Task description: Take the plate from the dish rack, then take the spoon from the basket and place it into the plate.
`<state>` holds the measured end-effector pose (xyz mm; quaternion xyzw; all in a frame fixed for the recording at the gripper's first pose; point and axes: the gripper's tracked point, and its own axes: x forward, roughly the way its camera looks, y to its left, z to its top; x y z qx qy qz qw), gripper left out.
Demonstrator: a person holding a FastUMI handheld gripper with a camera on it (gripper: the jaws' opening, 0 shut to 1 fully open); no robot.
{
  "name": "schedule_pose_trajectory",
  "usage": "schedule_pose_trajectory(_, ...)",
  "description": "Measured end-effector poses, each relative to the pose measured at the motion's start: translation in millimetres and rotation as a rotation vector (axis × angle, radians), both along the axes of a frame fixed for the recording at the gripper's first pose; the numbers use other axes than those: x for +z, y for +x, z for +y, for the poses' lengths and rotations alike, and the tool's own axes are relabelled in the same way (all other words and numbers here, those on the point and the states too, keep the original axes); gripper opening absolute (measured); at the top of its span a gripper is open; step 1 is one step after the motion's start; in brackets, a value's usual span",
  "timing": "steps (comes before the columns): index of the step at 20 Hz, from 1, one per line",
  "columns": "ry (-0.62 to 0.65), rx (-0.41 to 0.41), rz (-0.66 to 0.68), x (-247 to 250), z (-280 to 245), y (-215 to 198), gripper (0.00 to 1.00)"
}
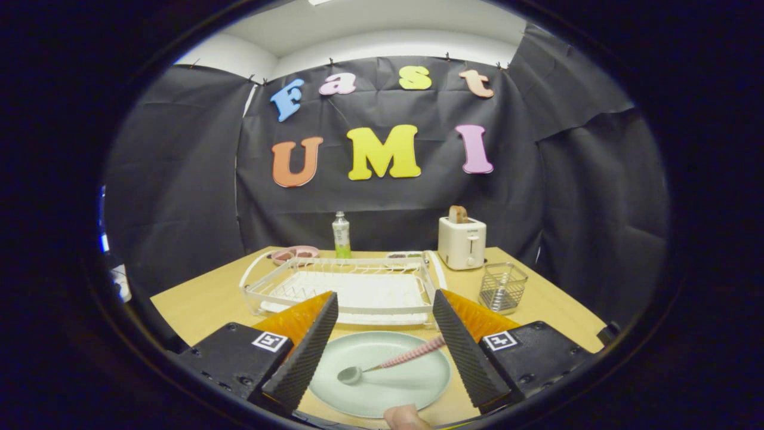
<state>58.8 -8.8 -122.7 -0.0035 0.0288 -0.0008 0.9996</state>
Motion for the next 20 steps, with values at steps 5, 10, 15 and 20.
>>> schedule_pose_trajectory(5,0.019,-0.046,-0.043,36,-39,-38,1.00)
schedule_pose_trajectory(10,0.070,-0.040,-0.066,59,-70,-79,1.00)
schedule_pose_trajectory(15,0.078,-0.058,-0.112,79,-94,-116,1.00)
schedule_pose_trajectory(20,0.095,-0.036,-0.126,82,-100,-142,1.00)
